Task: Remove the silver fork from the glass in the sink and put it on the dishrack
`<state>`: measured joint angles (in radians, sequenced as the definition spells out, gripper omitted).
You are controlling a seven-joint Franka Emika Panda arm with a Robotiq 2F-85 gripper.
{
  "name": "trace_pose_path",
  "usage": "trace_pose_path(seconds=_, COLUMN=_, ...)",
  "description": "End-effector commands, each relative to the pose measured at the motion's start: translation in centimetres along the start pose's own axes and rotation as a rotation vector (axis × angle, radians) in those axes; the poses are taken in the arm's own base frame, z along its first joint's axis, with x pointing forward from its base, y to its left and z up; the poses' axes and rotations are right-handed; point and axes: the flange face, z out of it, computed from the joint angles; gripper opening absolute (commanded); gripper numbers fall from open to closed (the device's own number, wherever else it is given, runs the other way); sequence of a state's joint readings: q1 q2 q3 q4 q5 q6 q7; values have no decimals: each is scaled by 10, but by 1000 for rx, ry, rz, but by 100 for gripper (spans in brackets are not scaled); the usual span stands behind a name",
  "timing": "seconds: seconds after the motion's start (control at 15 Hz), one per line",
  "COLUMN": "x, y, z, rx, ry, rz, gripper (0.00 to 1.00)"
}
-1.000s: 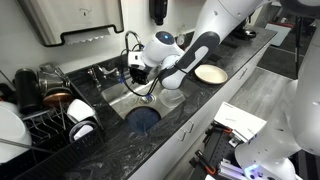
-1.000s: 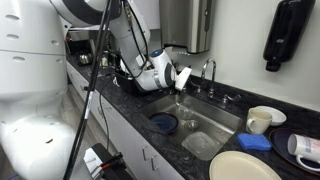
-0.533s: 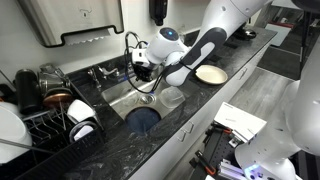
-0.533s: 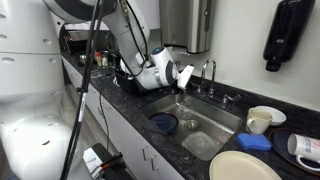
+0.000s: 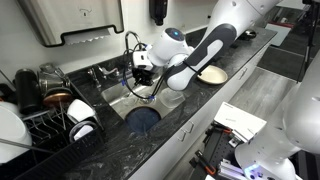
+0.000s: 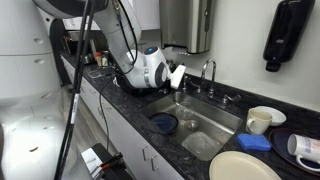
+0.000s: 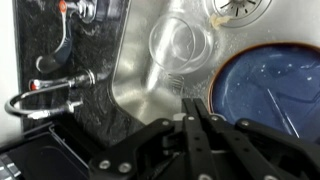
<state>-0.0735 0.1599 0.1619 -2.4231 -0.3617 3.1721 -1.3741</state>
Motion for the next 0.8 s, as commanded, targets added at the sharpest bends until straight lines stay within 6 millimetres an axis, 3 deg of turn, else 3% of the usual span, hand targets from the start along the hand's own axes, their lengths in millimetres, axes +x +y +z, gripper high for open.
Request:
trace_pose_path(seconds=0.0, x=26, y=-11, z=-15, rx=-72, ry=67, rz=-81, gripper=1)
trace_pose_path(seconds=0.13, x=39, y=-9, z=-16, rx=-112, ry=106, rz=-108, gripper=1)
trace_pose_path(seconds=0.27, x=38, y=-5, z=-19, rx=-122, ry=113, rz=-129, gripper=1)
trace_pose_path(seconds=0.73, x=6, y=8, z=-27, rx=-106, ry=81, rz=-178, gripper=1)
